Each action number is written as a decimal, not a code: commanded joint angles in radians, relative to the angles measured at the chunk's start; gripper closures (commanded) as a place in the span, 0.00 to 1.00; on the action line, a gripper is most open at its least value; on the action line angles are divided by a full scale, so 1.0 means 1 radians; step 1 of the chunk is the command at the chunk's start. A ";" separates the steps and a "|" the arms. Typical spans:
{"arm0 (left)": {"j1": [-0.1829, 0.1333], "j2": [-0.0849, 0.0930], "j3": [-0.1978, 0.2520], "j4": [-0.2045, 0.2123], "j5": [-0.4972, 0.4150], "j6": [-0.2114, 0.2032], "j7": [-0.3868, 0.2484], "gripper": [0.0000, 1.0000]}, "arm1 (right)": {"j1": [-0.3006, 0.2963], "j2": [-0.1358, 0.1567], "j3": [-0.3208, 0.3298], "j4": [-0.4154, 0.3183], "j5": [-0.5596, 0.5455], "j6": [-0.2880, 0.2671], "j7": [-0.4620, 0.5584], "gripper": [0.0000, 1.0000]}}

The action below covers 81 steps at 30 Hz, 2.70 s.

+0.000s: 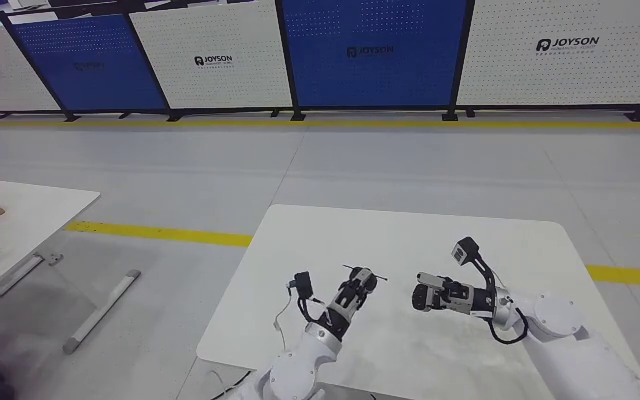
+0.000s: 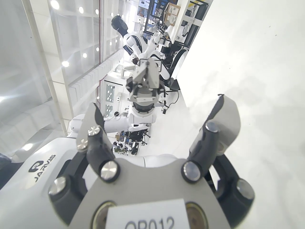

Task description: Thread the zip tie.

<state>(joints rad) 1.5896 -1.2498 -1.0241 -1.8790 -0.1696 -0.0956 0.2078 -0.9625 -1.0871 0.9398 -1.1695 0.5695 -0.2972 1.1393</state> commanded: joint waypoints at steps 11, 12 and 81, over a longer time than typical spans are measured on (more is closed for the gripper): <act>0.115 0.014 -0.041 -0.179 -0.030 -0.213 -0.108 1.00 | 0.000 0.000 0.000 0.000 0.000 0.000 0.000 0.00; 0.115 0.014 -0.041 -0.179 -0.030 -0.213 -0.108 1.00 | 0.000 0.000 0.000 0.000 0.000 0.000 0.000 0.00; 0.105 0.019 -0.139 -0.093 0.251 0.051 -0.173 1.00 | 0.000 0.000 0.000 0.000 0.000 0.000 0.000 0.00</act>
<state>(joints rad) 1.6718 -1.2369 -1.1310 -1.9489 0.0963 -0.0395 0.0637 -0.9625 -1.0871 0.9398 -1.1695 0.5695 -0.2972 1.1393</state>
